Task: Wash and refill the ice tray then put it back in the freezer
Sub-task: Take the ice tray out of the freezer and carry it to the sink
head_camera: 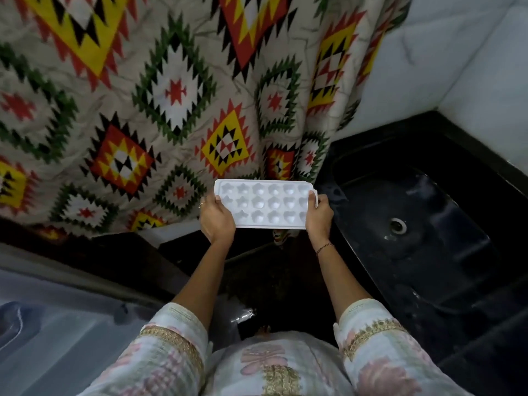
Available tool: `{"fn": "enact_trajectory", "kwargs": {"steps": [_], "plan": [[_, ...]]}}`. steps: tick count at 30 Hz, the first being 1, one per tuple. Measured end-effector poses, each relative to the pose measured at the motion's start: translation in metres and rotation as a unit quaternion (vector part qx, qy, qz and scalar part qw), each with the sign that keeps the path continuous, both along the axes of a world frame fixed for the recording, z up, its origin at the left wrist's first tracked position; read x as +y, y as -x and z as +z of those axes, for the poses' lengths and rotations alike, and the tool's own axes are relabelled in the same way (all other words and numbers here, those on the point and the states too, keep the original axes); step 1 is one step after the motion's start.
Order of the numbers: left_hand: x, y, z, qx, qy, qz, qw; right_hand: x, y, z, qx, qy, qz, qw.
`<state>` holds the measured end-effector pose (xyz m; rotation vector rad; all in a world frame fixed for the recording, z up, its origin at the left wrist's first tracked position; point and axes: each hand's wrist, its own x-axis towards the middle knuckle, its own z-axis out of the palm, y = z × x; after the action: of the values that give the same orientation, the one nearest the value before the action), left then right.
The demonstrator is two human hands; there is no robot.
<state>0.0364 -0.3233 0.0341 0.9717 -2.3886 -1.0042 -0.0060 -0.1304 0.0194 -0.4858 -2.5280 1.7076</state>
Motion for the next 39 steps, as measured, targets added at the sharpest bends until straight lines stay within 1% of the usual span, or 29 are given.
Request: {"fn": "enact_trajectory", "kwargs": {"steps": [6, 9, 15, 26, 32, 39], "plan": [[0.021, 0.033, -0.002, 0.021, -0.004, -0.072, 0.997, 0.026, 0.002, 0.002, 0.020, 0.001, -0.079, 0.997], [0.037, 0.045, -0.001, 0.027, -0.002, -0.108, 0.994, 0.041, 0.000, 0.002, 0.041, 0.006, -0.121, 0.992], [0.074, 0.067, 0.002, 0.033, -0.008, -0.175, 0.984, 0.074, -0.004, 0.003, 0.053, 0.004, -0.190, 0.980], [0.162, 0.097, 0.006, 0.035, -0.013, -0.258, 0.966, 0.157, -0.003, 0.005, 0.038, 0.003, -0.265, 0.964], [0.220, 0.118, 0.008, 0.059, -0.026, -0.297, 0.953, 0.210, 0.004, 0.008, 0.057, 0.004, -0.304, 0.951], [0.284, 0.131, 0.006, 0.062, -0.015, -0.334, 0.941, 0.266, 0.000, 0.008, 0.070, 0.008, -0.349, 0.934]]}}
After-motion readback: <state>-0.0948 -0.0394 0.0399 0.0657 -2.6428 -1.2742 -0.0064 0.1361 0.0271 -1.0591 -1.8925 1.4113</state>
